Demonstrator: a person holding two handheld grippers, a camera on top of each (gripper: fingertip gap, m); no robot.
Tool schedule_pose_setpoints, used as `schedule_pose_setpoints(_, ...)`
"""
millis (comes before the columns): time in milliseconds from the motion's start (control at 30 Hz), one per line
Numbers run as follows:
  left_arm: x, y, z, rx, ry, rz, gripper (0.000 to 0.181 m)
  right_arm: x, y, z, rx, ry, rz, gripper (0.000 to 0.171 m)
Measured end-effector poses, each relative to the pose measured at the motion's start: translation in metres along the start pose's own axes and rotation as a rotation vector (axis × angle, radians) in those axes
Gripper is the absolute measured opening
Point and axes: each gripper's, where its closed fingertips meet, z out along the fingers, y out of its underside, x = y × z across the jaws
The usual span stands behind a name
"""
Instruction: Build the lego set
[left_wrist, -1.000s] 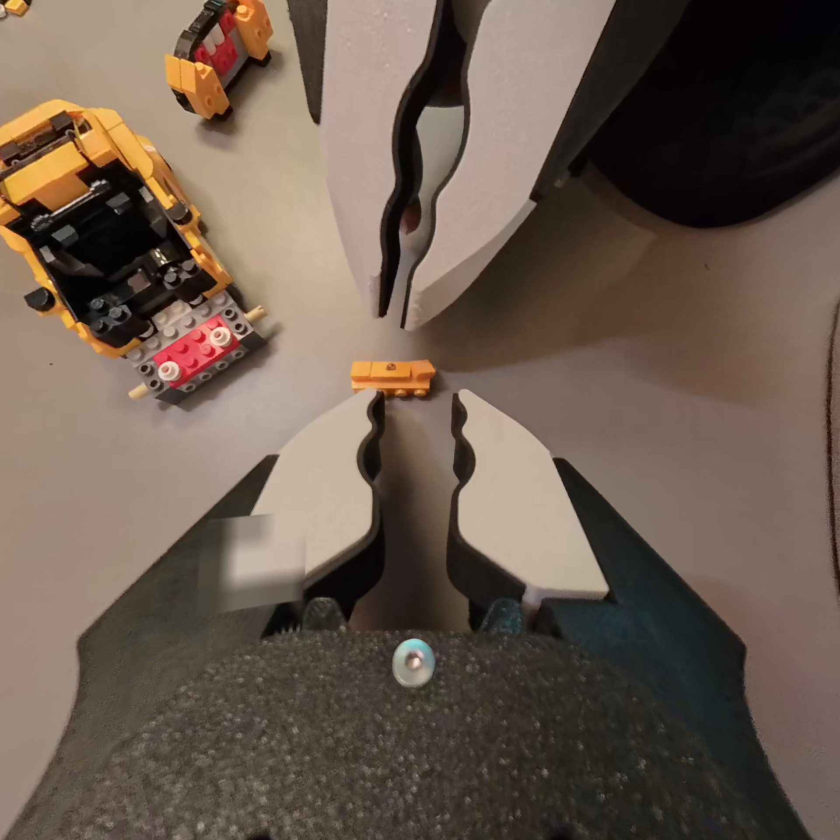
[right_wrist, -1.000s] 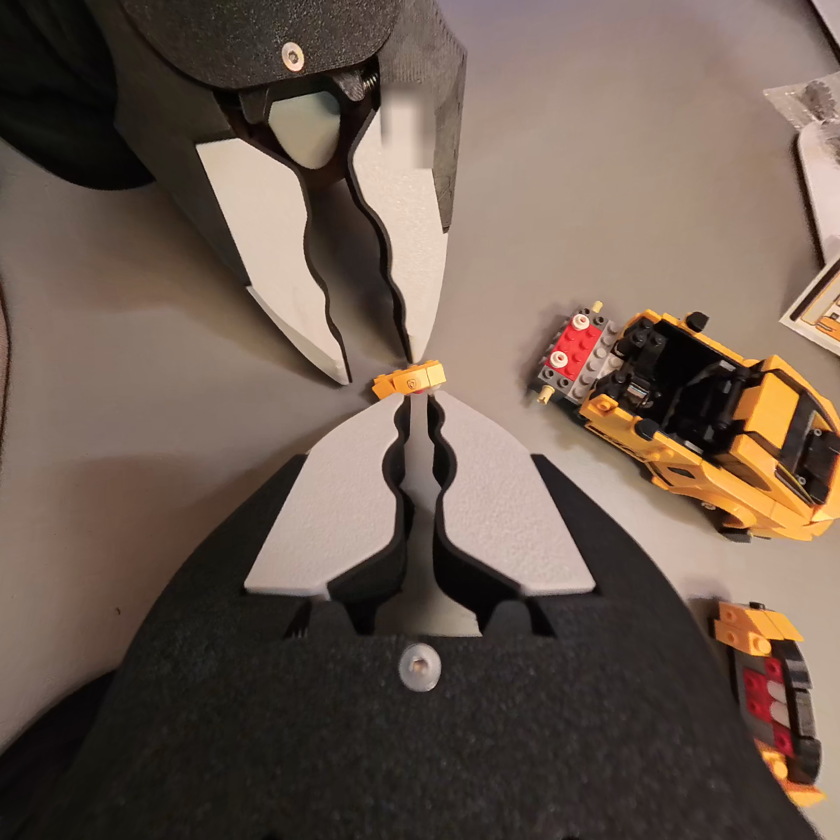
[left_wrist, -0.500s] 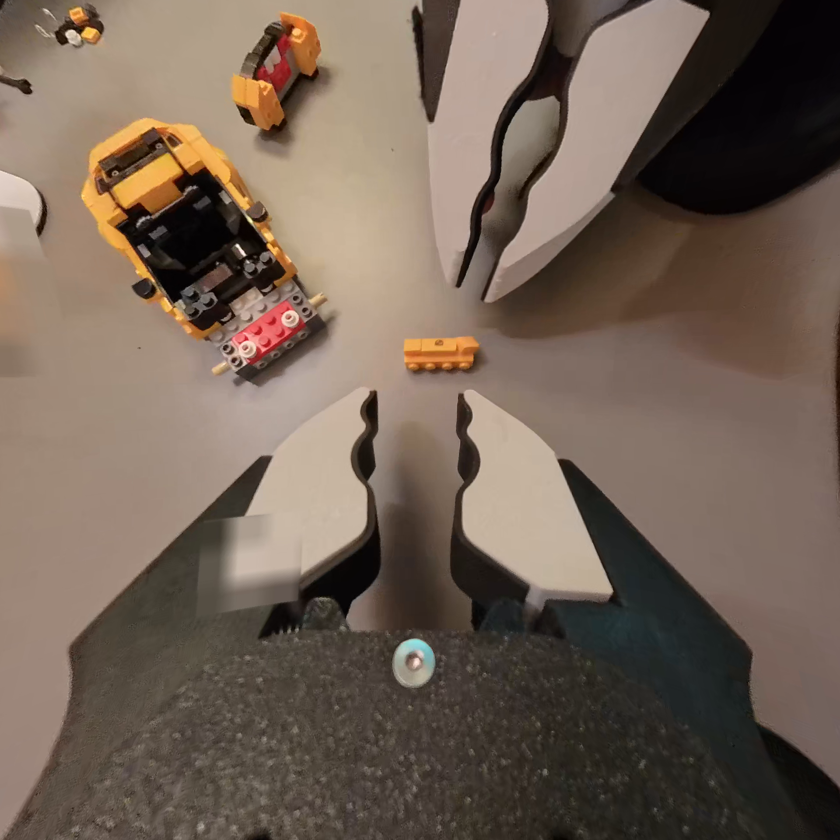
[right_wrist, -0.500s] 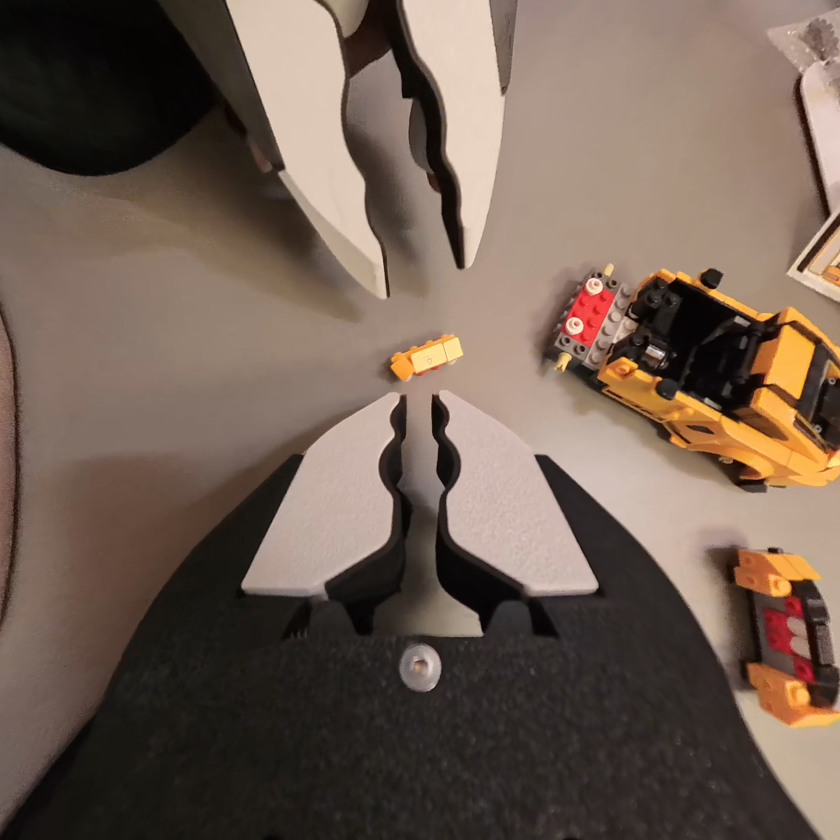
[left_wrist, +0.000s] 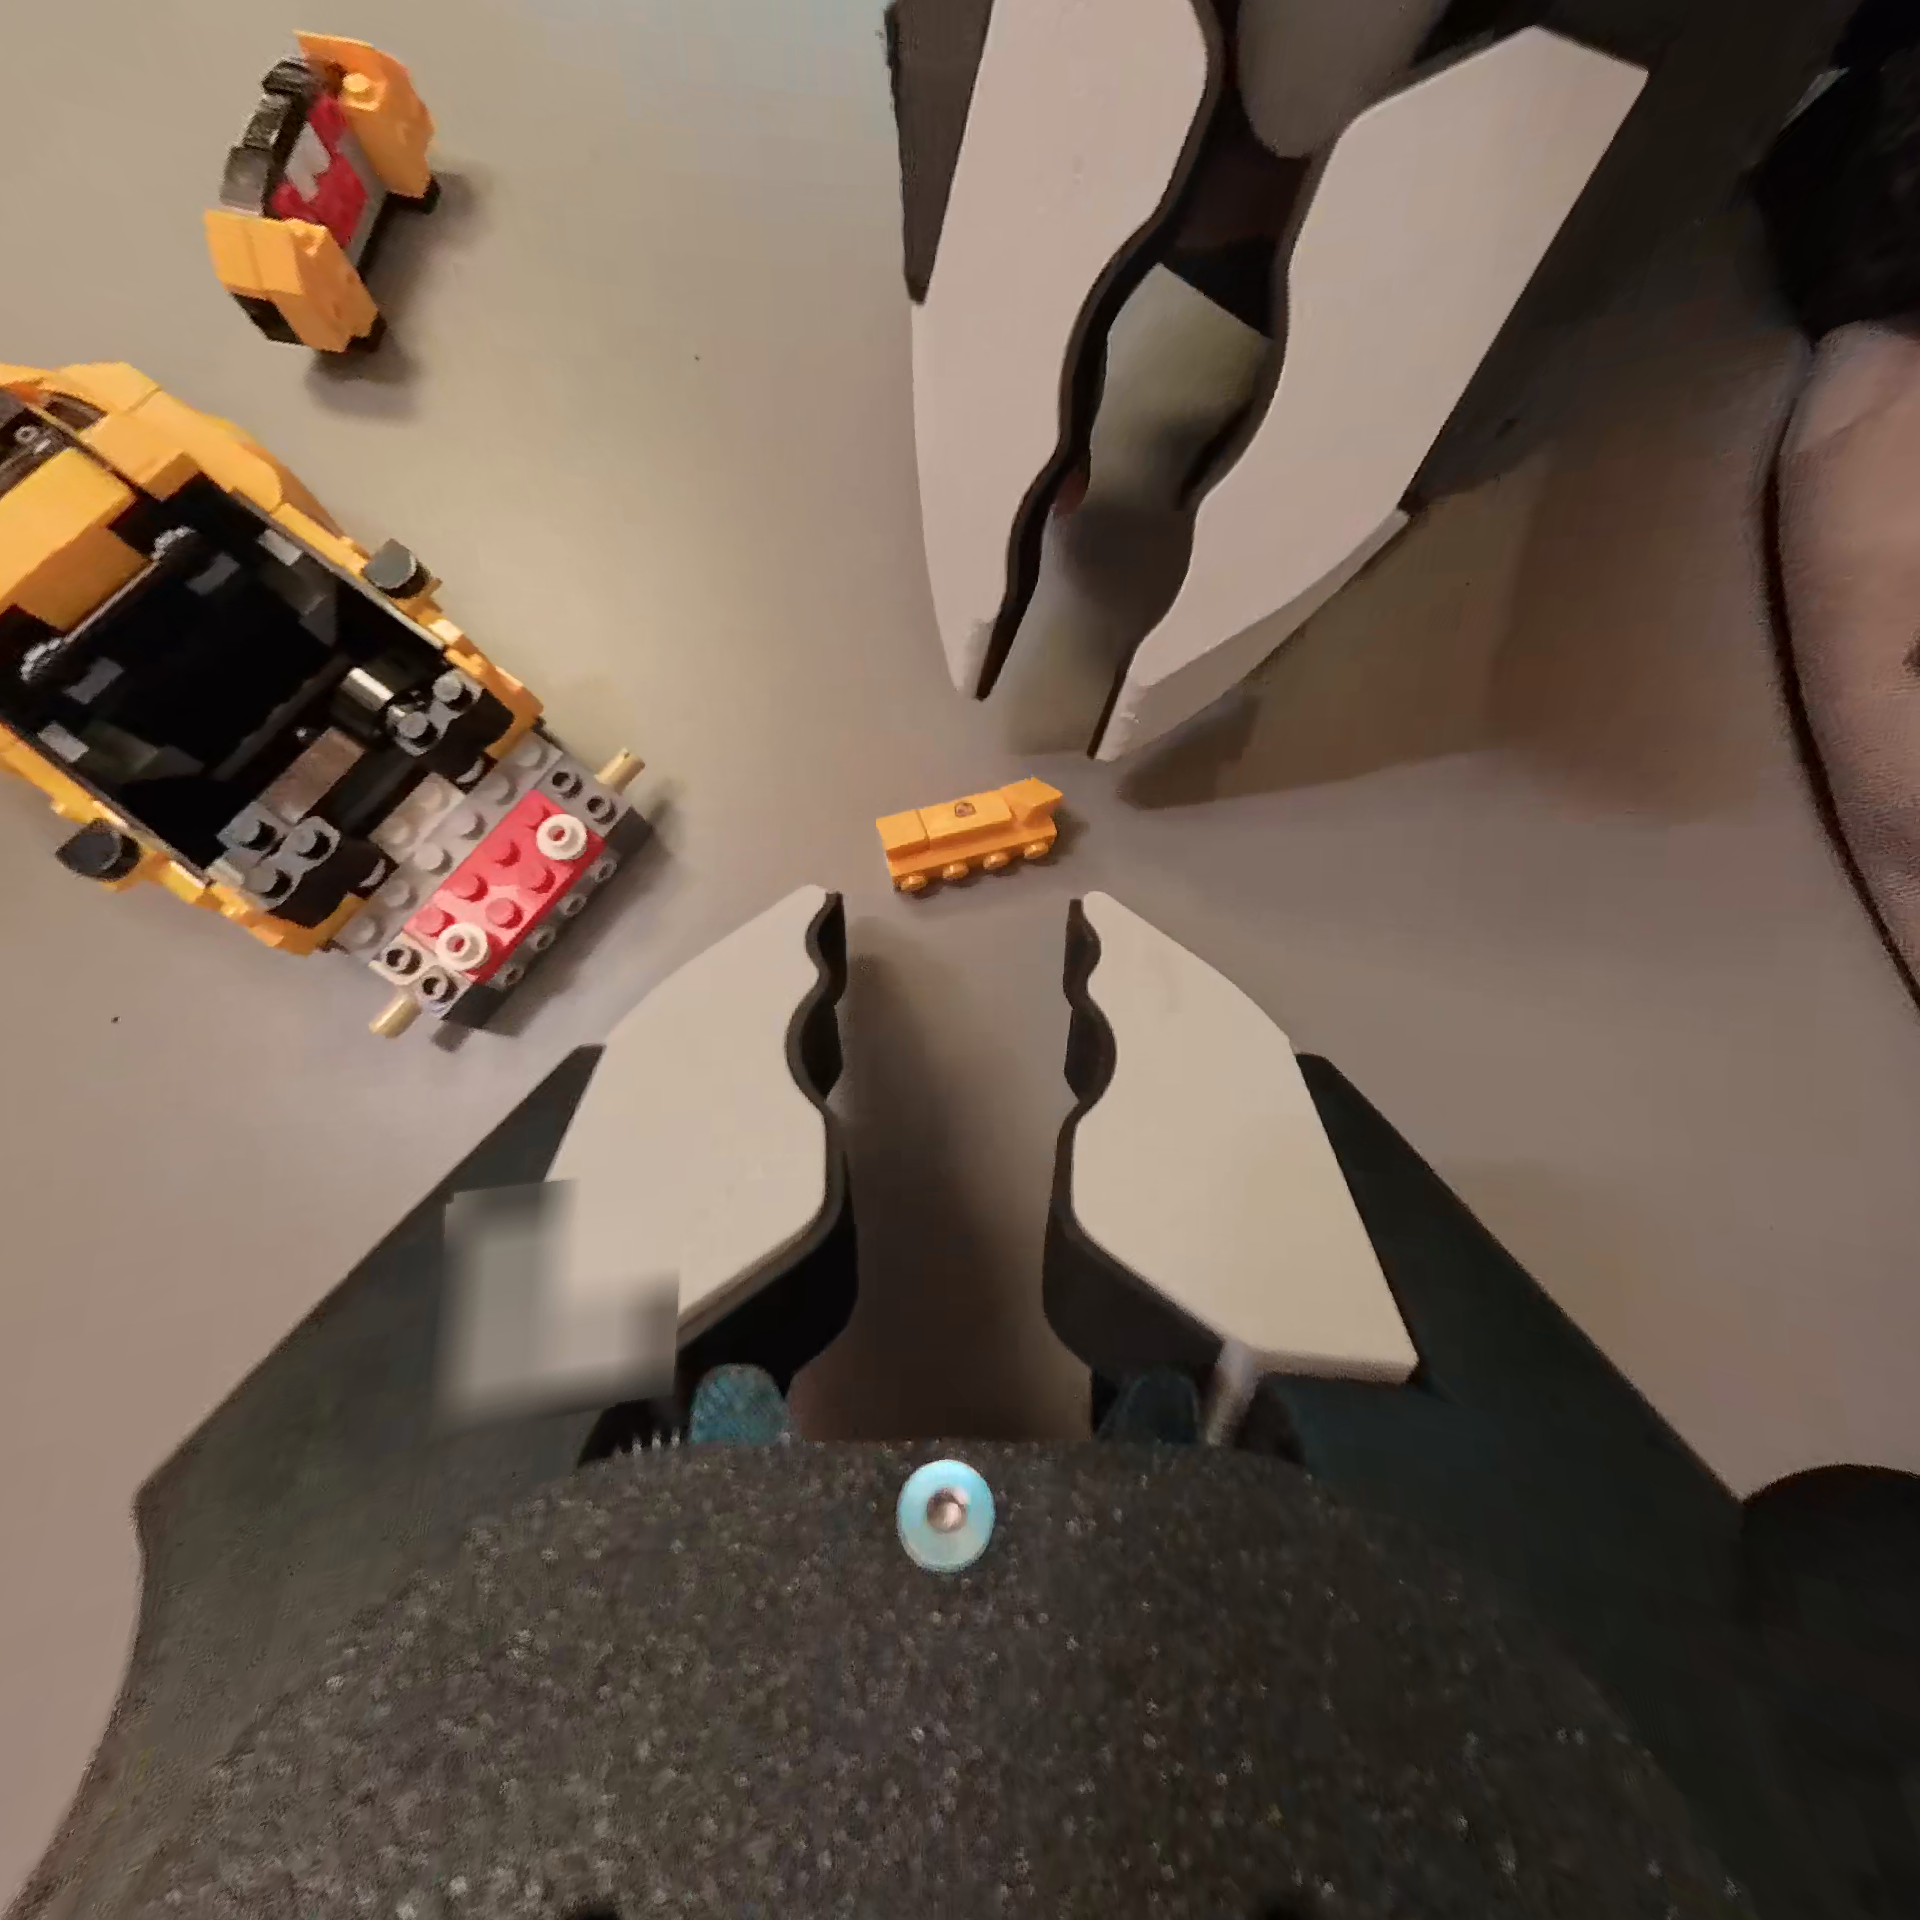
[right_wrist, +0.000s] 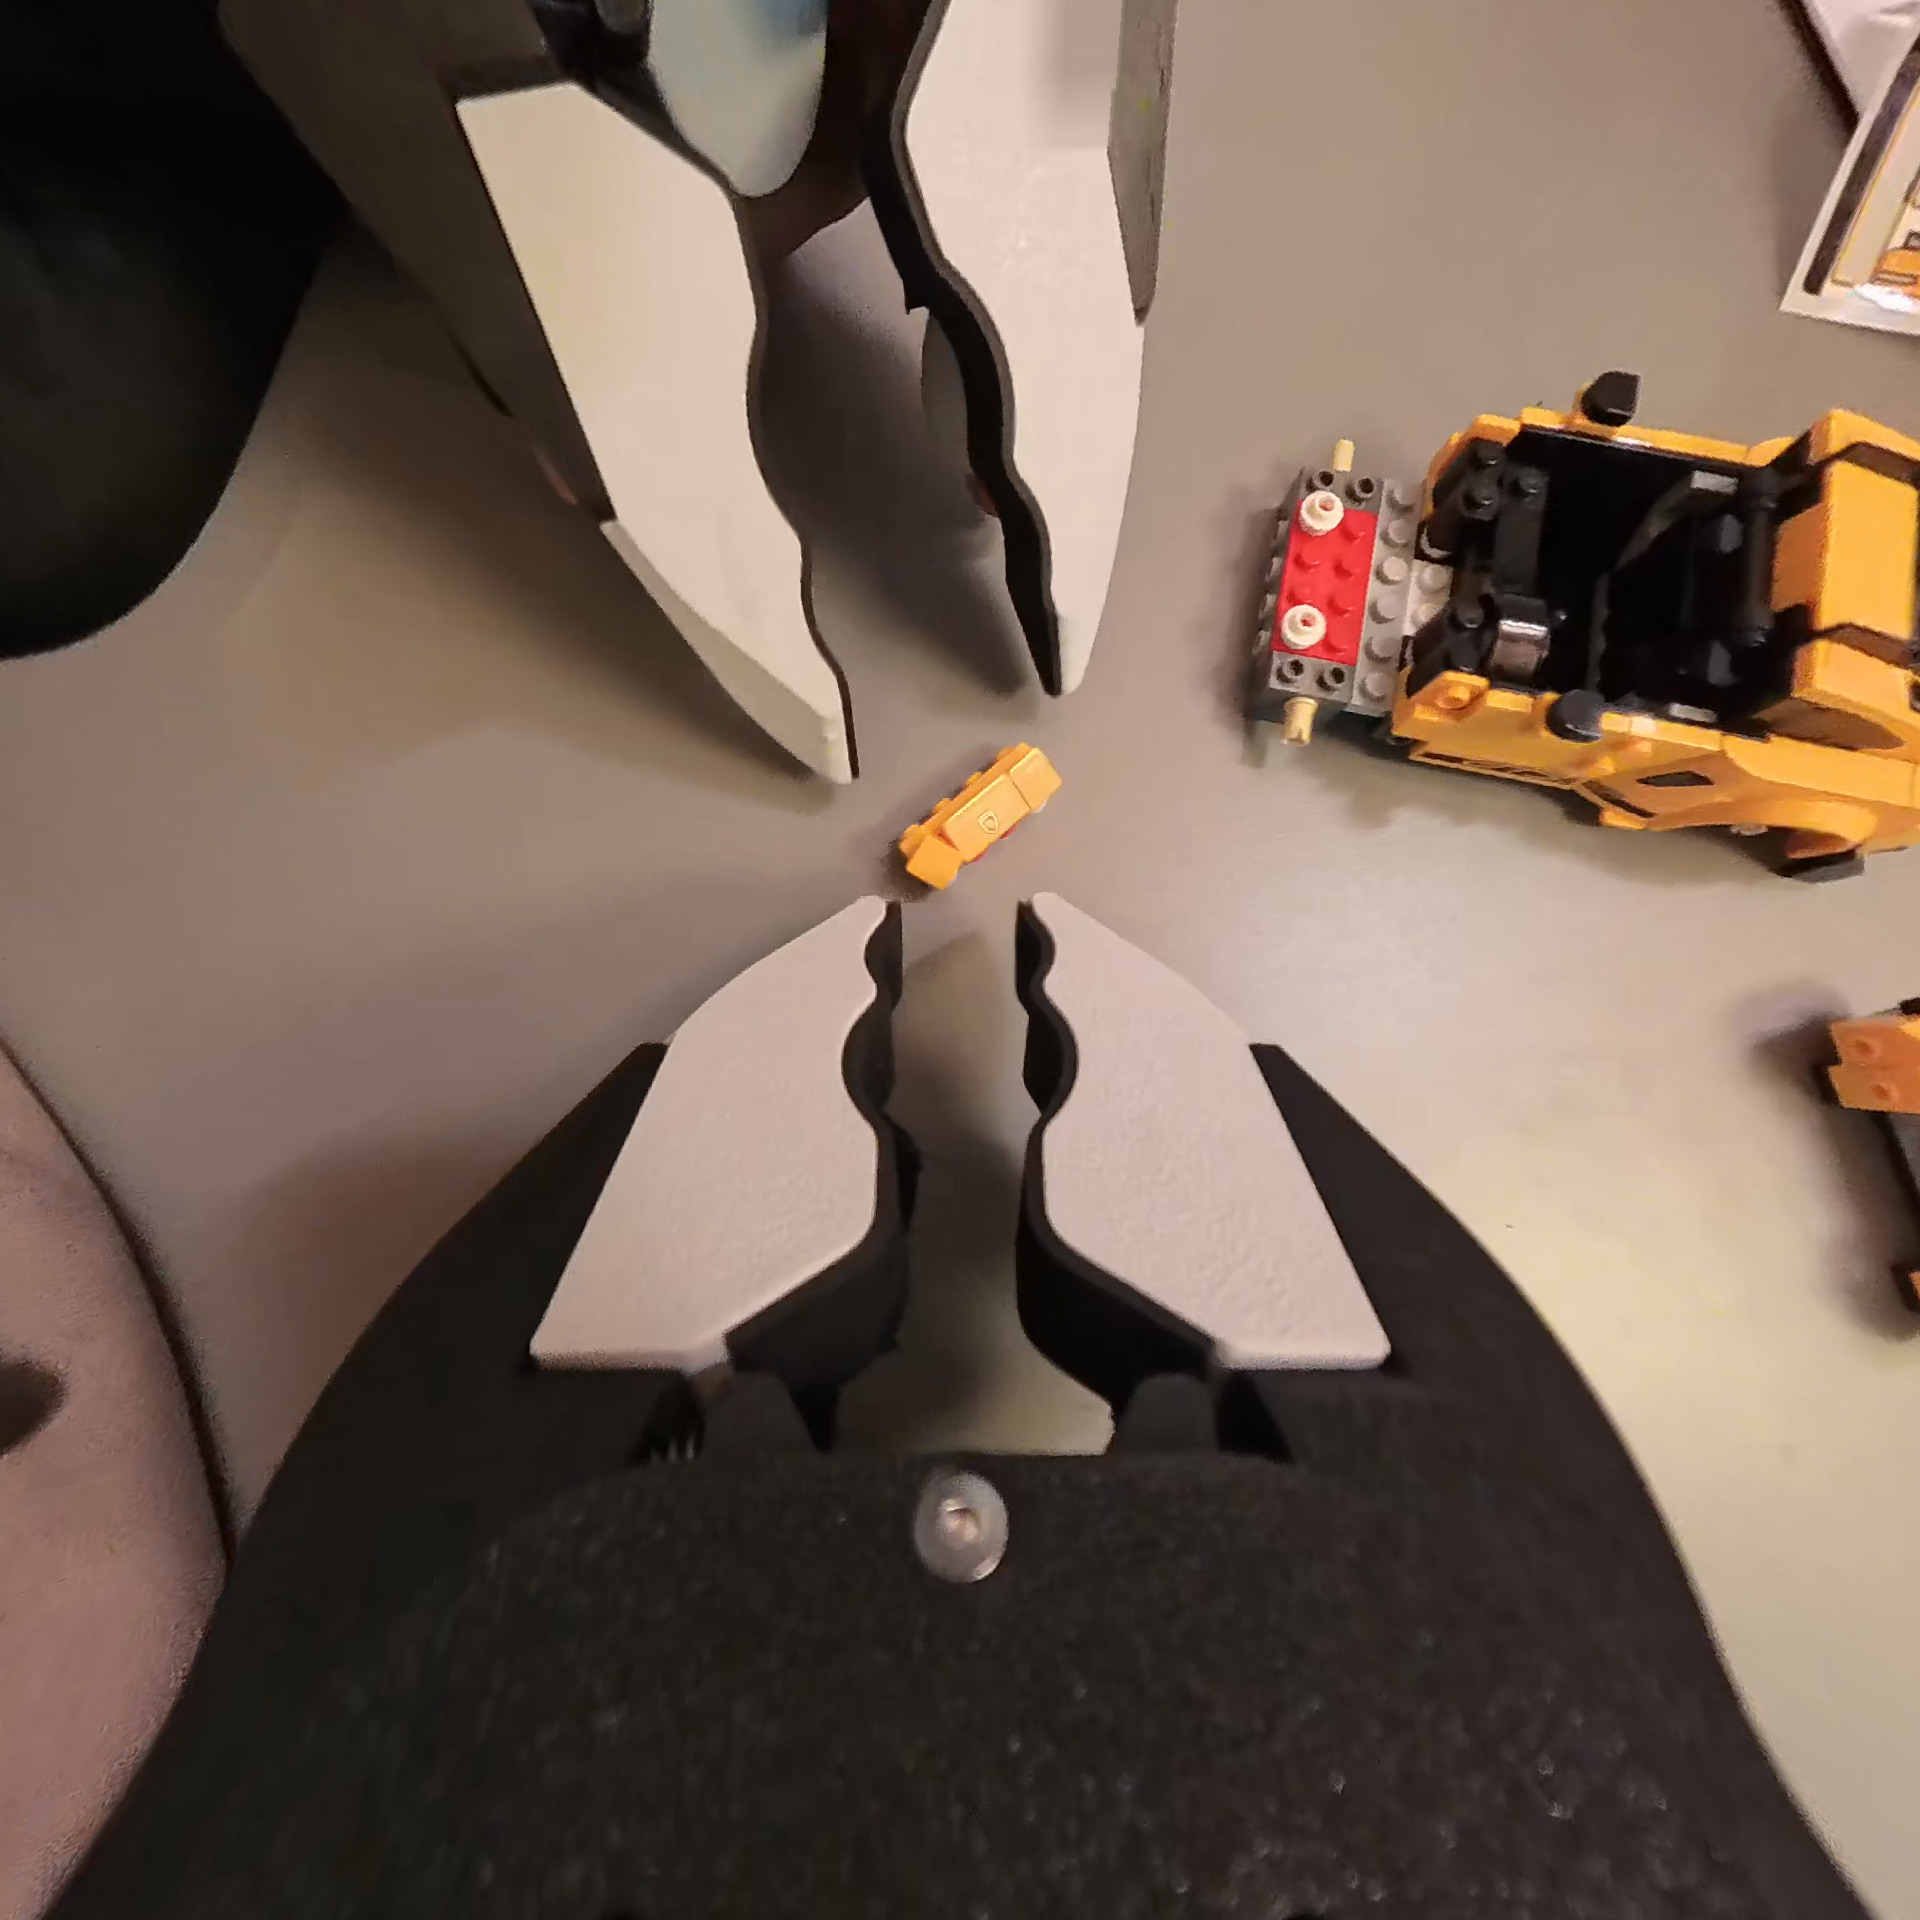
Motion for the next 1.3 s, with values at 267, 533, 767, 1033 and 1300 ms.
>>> schedule_pose_setpoints(267, 0.009, -0.003, 0.006, 0.001, 0.019, 0.022, 0.039, -0.002, -0.002, 0.011, -0.037, 0.046, 0.005, 0.021)
schedule_pose_setpoints(533, 0.014, 0.000, 0.003, -0.010, 0.022, 0.023, 0.037, 0.006, 0.003, 0.008, -0.065, 0.077, -0.005, 0.022)
schedule_pose_setpoints(767, 0.017, 0.005, 0.003, -0.027, 0.035, 0.019, 0.035, 0.013, 0.004, 0.005, -0.065, 0.092, 0.003, 0.021)
schedule_pose_setpoints(1033, 0.006, 0.002, 0.003, 0.010, -0.012, 0.002, 0.035, 0.014, 0.004, -0.003, -0.043, 0.078, -0.005, 0.020)
schedule_pose_setpoints(1300, -0.001, -0.004, 0.011, 0.029, -0.056, 0.017, 0.032, 0.012, -0.004, 0.000, -0.035, 0.017, -0.017, 0.016)
